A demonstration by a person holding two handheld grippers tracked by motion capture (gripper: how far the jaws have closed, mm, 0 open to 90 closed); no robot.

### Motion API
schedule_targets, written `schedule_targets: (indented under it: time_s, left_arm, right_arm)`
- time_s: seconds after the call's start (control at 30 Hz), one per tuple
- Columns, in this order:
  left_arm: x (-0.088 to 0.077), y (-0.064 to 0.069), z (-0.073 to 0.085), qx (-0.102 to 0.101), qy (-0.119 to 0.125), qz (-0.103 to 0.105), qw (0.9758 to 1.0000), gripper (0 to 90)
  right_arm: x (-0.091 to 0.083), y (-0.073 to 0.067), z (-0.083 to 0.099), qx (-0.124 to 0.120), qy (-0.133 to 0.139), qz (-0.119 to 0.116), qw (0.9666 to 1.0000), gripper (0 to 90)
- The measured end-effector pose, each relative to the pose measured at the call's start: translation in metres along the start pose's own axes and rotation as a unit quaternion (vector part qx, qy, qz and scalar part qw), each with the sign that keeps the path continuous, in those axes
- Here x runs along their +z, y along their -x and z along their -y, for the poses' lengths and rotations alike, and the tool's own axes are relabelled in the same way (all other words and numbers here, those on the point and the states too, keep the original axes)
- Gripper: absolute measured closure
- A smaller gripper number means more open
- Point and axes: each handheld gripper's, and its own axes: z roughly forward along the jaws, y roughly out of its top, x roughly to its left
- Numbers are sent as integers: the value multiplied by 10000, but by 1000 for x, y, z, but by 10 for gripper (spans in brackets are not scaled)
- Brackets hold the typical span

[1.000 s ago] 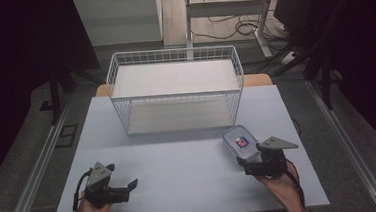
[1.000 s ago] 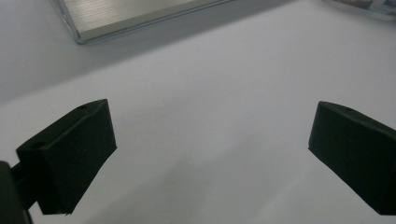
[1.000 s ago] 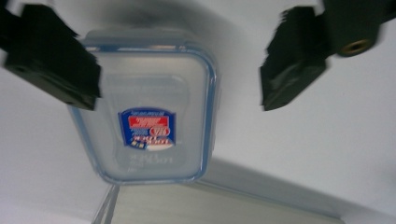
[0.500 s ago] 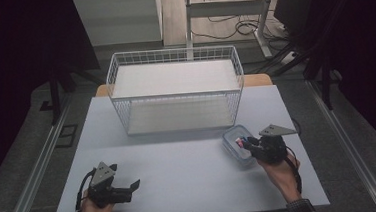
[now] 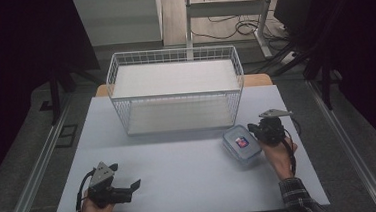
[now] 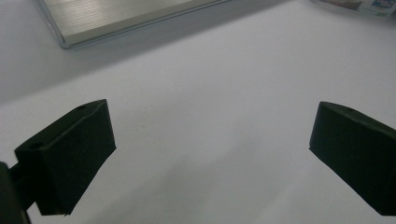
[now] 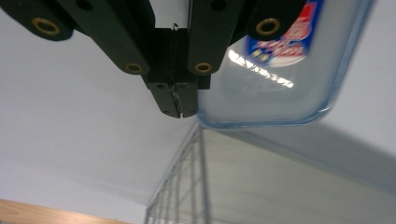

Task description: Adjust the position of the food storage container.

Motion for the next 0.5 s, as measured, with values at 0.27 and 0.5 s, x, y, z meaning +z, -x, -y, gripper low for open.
schedule_targets:
  time_s: [0.27, 0.5]
  left_arm:
    - [1, -2, 1, -91, -37, 83, 9999, 0]
    - [1, -1, 1, -84, -92, 93, 9999, 0]
  right_arm:
    - [16, 10, 4, 216, -207, -279, 9992, 893]
    - [23, -13, 3, 57, -370, -681, 9970, 893]
